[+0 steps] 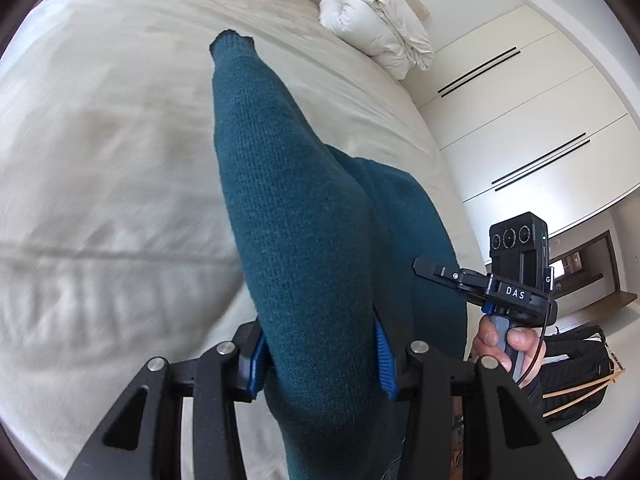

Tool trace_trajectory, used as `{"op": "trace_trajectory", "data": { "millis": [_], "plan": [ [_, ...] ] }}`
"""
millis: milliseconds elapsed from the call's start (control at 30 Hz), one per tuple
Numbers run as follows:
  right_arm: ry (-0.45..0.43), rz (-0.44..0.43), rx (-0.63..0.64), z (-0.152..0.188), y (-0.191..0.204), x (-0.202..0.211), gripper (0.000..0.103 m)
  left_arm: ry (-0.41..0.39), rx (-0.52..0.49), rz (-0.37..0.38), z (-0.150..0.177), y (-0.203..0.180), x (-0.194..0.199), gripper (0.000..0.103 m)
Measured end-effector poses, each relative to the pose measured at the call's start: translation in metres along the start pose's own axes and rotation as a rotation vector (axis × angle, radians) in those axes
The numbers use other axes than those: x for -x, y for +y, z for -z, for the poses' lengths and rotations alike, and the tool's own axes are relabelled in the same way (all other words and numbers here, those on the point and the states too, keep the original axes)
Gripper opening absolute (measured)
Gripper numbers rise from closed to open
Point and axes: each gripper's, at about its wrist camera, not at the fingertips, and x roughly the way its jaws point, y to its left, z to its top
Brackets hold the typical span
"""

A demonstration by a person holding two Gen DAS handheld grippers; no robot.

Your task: Fold small clothes

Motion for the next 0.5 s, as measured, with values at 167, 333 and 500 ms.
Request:
{"op": "trace_trajectory", "data": {
  "millis": [167,333,500],
  "plan": [
    [0.036,-0.027,-0.022,0.03,0.009,-0.036,0.021,0.005,0.046,0.016,0.021,0.037,0.004,0.047],
    [0.063,-0.041,-0.076,0.051,0.003,-0.077,0.021,0.03,0.076,-0.001,0.034,0.063,-0.007,0.048],
    [0.053,-0.083,-0.127,0.068,-0.014,-0.087,0.021,0.031,0.101,0.01,0.044,0.081,-0.012,0.055]
  ]
}}
